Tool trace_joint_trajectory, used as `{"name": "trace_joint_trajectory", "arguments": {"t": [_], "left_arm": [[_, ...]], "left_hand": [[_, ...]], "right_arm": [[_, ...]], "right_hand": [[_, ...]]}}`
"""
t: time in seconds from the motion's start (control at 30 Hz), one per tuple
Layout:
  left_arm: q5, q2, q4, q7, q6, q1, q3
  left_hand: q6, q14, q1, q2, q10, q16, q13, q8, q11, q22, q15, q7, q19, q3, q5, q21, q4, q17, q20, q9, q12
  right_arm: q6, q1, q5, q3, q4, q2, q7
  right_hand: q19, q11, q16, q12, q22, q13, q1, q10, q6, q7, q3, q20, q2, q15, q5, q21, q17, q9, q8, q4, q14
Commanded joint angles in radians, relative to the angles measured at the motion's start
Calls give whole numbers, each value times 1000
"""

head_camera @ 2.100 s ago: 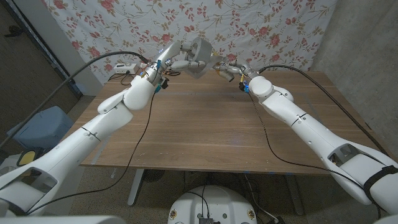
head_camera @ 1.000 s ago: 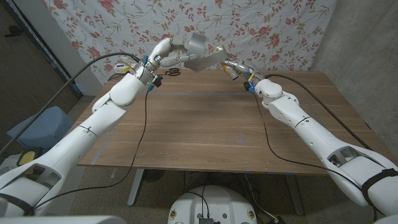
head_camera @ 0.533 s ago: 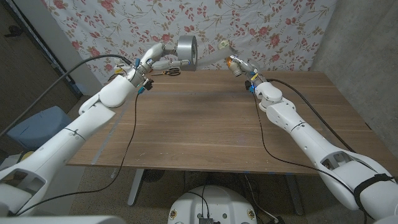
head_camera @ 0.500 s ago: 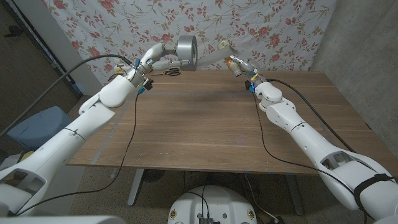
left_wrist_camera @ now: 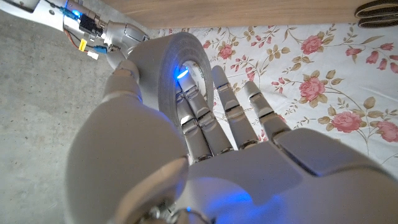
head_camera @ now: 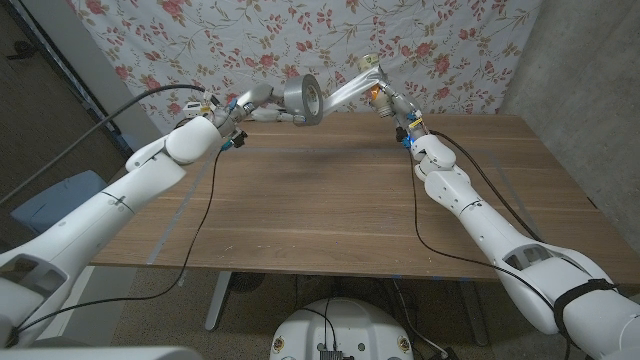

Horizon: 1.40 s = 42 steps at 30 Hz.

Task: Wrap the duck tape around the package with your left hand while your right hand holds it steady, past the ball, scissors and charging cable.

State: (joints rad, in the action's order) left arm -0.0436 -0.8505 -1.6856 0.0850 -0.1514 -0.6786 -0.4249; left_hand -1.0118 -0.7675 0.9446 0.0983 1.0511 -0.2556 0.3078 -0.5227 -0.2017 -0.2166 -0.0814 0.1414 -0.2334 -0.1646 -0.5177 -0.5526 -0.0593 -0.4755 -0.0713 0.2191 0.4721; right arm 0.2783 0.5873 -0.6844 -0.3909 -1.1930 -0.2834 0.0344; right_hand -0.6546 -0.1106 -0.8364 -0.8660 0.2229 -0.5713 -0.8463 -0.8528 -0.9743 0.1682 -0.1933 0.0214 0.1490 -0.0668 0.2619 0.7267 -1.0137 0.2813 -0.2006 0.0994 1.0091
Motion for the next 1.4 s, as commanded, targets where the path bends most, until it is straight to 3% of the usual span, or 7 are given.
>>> {"name": "trace_joint_trajectory", "arguments": {"t": [0.03,0.2,0.5,0.77,1.0,1.2,1.4], "left_arm": [[-99,31,16,-82,112,52,-56],[-97,50,39,-128,105,54,-53],[-147,83,63,-239,141,56,-63],[-143,97,92,-233,137,79,-86],[-100,117,144,-177,114,114,-110],[-56,137,208,-92,81,167,-141],[-60,157,241,-107,64,193,-151]], "left_hand": [[-17,-4,244,-234,11,-10,412,-21,-2,-3,-157,7,-3,6,-15,-5,3,-13,1,82,33],[-15,1,247,-237,12,-9,418,-24,-2,-5,-155,3,-4,9,-17,-9,5,-21,-1,87,36],[-20,5,252,-237,6,-6,419,-29,-2,-8,-155,4,-12,16,-21,-17,10,-34,3,90,32],[-26,9,260,-235,6,-2,414,-23,-2,-10,-156,-2,-13,23,-24,-22,11,-45,5,75,27],[-20,-2,278,-238,27,-15,413,-25,-2,-12,-158,-36,-13,30,-19,-29,6,-69,6,81,31],[-11,-6,286,-243,35,-21,415,-25,-3,-14,-157,-43,-15,33,-14,-34,4,-82,1,86,34],[-8,2,288,-252,33,-18,415,-27,-3,-17,-154,-53,-10,36,-6,-39,10,-91,-7,94,32]], "right_arm": [[40,-35,-66,-1,80,-6,175],[24,-71,-40,-30,119,-51,271],[-83,-166,-25,-92,197,-104,490],[19,-244,-120,-43,422,2,724],[91,-399,-204,38,786,140,1015],[99,-432,-148,34,827,151,1040],[37,-488,-15,-46,841,124,1056]], "right_hand": [[24,138,-14,-8,-1,-19,-312,-305,-192,-89,-8,17,-333,-113,-6,8,-28,9,0,-15,63],[88,151,-18,-8,1,-59,-281,-248,-157,-120,1,56,-333,-132,-18,7,-76,26,4,-45,-4],[104,153,-16,-14,2,-79,-278,-234,-145,-126,-2,60,-329,-135,-19,16,-101,39,1,-53,-20],[127,156,-10,-16,2,-94,-275,-214,-133,-134,-2,73,-326,-140,-18,24,-124,52,0,-61,-43],[145,173,5,-7,0,-91,-270,-198,-119,-154,3,96,-320,-143,-12,27,-129,61,1,-69,-61],[157,184,14,-5,-1,-93,-269,-190,-116,-163,5,102,-317,-145,-7,29,-133,66,1,-74,-68],[178,197,34,5,-6,-88,-265,-175,-103,-179,12,111,-314,-145,4,29,-137,74,2,-83,-90]]}}
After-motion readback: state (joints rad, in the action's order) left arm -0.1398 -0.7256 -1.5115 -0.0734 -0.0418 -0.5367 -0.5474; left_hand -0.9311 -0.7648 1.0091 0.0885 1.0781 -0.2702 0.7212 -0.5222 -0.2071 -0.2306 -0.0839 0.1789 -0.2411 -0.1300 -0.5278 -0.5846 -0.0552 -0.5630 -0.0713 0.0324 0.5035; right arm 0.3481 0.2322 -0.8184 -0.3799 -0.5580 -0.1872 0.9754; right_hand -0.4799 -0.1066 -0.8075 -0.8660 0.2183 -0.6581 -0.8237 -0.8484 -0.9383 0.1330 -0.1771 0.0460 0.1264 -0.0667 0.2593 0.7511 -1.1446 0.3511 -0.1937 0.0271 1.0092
